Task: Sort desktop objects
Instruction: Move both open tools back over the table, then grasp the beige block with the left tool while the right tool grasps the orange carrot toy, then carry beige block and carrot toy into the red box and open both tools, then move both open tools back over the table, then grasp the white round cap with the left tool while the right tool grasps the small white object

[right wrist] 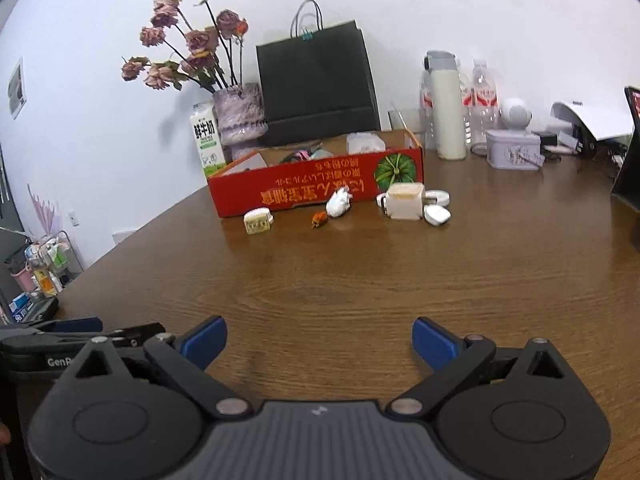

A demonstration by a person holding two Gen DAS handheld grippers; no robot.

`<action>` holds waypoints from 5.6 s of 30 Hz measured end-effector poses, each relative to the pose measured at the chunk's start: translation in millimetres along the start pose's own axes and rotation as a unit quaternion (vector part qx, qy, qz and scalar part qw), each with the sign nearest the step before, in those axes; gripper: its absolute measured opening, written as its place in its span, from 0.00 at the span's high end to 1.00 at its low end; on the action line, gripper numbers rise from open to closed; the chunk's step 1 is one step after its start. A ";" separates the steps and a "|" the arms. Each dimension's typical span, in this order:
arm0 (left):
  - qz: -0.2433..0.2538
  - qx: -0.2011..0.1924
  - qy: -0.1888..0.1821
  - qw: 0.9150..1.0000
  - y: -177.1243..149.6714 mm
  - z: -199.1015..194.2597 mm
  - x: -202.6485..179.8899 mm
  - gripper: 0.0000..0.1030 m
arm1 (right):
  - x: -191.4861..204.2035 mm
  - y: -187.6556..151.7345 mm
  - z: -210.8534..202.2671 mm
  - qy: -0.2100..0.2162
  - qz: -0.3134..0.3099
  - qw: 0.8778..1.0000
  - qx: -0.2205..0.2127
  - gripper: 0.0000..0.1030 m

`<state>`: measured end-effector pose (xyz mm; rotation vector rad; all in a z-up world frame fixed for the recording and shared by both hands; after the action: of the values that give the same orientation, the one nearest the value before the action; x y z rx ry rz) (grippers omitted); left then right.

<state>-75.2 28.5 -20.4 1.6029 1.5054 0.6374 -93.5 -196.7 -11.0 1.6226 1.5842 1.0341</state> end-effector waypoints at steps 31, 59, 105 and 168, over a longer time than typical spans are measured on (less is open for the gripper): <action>0.054 -0.006 -0.105 0.993 117.0 131.1 11.7 0.32 | 27.2 105.1 150.4 0.039 -0.044 0.995 0.086 0.41; 0.077 0.050 -0.102 0.991 105.7 149.3 -21.3 0.89 | 54.7 102.3 190.9 0.007 -0.108 0.991 0.080 0.88; -0.050 0.063 -0.041 0.996 261.4 276.4 46.1 0.58 | 49.3 239.2 325.5 0.055 -0.012 0.984 0.169 0.80; 0.029 0.010 -0.038 0.999 76.4 77.2 11.0 0.00 | -14.9 66.4 89.8 -0.048 -0.062 0.995 0.055 0.13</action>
<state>32.0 26.4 0.3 1.6723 1.4180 0.5875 17.8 -209.0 1.4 1.5991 1.6786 0.8061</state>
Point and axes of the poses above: each gripper's, at about its wrist camera, not at the fingertips, and z roughly the way its jaws point, x to its left, y to its top, the point moved 2 cm from there along z, roughly the way its jaws point, and after that the axes turned 11 degrees about -y, right-handed, at the moved point
